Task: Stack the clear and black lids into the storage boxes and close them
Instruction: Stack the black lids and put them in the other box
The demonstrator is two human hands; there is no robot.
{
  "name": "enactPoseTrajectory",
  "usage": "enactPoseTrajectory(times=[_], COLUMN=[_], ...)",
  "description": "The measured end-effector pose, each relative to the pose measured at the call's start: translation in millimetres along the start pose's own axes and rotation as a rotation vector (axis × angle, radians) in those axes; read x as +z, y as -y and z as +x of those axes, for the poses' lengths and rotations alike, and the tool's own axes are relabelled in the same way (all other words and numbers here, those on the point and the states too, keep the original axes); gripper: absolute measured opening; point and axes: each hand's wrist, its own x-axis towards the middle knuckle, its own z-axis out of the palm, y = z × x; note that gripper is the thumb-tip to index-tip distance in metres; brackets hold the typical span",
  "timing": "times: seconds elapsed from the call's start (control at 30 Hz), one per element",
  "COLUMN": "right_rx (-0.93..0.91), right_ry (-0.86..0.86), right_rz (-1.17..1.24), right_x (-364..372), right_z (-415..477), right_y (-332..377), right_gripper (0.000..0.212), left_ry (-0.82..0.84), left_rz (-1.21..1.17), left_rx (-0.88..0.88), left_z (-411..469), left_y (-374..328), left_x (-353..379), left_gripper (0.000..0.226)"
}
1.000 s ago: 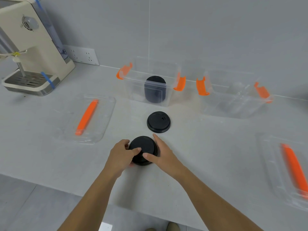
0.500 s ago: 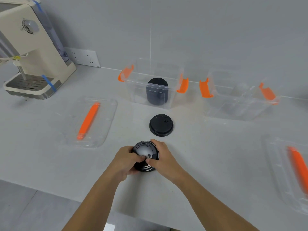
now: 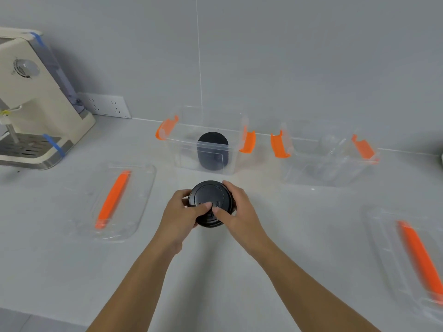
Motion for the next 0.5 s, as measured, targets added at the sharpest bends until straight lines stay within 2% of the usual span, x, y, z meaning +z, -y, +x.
enactPoseTrajectory(times=[0.27, 0.5], right_rx=[0.056, 0.166], right_ry=[-0.037, 0.008], right_rz=[-0.076, -0.112], right_x=[-11, -15], right_z=[35, 54], right_y=[-10, -29], right_gripper=[0.049, 0.055], left_ry=[0.050, 0.049], left_rz=[0.085, 0.178], left_rx=[-0.045, -0.167], left_z=[37, 59], left_y=[-14, -10], left_x=[22, 34], left_gripper=[0.040, 0.045])
